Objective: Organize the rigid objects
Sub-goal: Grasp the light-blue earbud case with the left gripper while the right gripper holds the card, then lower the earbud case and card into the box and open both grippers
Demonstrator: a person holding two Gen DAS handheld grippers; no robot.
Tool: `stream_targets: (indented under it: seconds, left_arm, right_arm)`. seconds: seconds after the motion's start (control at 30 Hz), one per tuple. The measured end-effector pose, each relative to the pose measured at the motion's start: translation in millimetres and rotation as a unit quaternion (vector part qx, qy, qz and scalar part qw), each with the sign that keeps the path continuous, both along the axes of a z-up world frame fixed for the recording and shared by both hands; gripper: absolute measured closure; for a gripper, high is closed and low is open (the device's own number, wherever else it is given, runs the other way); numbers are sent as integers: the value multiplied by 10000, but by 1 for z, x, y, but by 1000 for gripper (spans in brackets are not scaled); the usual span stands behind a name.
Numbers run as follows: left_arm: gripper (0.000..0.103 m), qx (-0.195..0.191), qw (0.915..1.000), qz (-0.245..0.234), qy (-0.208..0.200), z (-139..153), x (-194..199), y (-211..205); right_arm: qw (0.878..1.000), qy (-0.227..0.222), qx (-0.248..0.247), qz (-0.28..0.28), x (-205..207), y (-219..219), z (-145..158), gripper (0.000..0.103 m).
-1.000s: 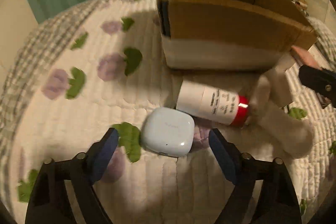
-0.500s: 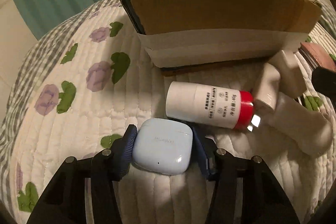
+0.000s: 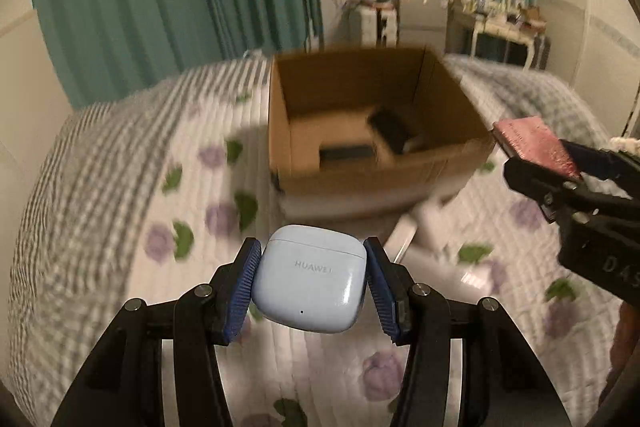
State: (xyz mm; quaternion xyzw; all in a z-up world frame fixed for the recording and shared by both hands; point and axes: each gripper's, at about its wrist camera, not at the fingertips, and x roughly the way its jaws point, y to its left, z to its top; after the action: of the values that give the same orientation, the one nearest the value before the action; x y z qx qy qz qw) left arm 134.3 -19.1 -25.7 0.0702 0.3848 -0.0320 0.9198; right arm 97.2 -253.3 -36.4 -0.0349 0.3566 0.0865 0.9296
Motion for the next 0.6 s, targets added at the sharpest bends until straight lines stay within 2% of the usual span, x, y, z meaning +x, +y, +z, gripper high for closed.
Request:
stream_targets:
  seconds: [0.13,0.3,0.43,0.6]
  left_arm:
    - [49,-31,9997,-69,-217,35,11,-7]
    - [49,-67,9991,-36,-422,64,51,-8]
    - [49,-75,9991,3,-411,63,90,-12]
    - [49,-13,9995,-49,-323,37,142,-24]
  right_arm:
    - [9997,-239,10,41,9,-5,37,34]
    - [9986,-516,6,103,32,-6,69,34]
    - [9983,-580,5,111,62,-5,73,34]
    - [9987,-483,-119,87,107,-8,56,35]
